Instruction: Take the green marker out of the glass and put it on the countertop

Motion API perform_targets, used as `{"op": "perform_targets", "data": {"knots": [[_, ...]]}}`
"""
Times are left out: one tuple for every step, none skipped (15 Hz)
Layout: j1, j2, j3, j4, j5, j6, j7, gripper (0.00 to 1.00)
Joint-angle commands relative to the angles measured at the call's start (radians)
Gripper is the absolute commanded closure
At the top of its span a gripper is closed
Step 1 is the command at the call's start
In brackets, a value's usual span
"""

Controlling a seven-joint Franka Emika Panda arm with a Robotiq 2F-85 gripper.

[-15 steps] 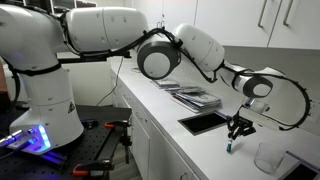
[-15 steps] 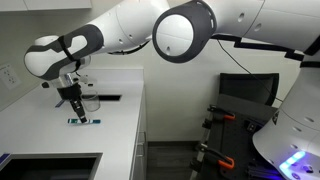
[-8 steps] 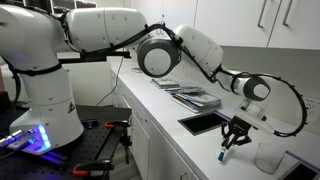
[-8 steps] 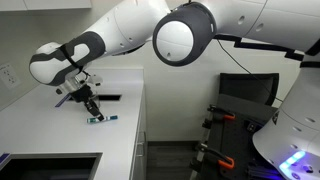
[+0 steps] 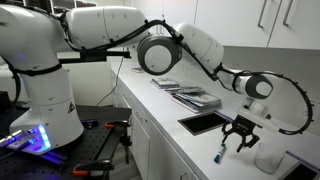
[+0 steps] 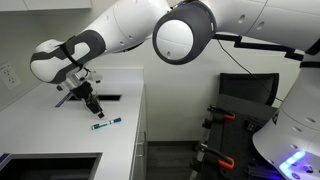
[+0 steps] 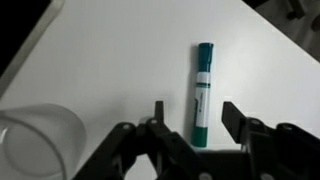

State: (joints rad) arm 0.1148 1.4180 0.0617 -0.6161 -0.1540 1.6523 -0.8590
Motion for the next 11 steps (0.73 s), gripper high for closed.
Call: {"op": "perform_targets", "data": {"knots": [[-0.024, -0.084, 0.024, -0.069, 0.004, 0.105, -0.081, 0.03], [-0.038, -0.107, 0.043, -0.082, 0.013, 0.148, -0.135, 0.0], [-0.055, -0.13, 0.062, -0.095, 0.026, 0.176, -0.183, 0.0], [-0.078, -0.152, 0.087, -0.109, 0.044, 0.177, -0.233, 0.0], [-0.1, -0.172, 0.111, -0.124, 0.064, 0.167, -0.273, 0.0], [-0.122, -0.193, 0.137, -0.144, 0.081, 0.154, -0.329, 0.0], [-0.145, -0.213, 0.158, -0.184, 0.091, 0.156, -0.381, 0.0], [-0.17, -0.231, 0.18, -0.216, 0.107, 0.146, -0.423, 0.0], [-0.193, -0.255, 0.196, -0.256, 0.112, 0.141, -0.466, 0.0], [-0.213, -0.28, 0.208, -0.301, 0.115, 0.146, -0.503, 0.0], [-0.232, -0.306, 0.214, -0.347, 0.116, 0.158, -0.518, 0.0]]}}
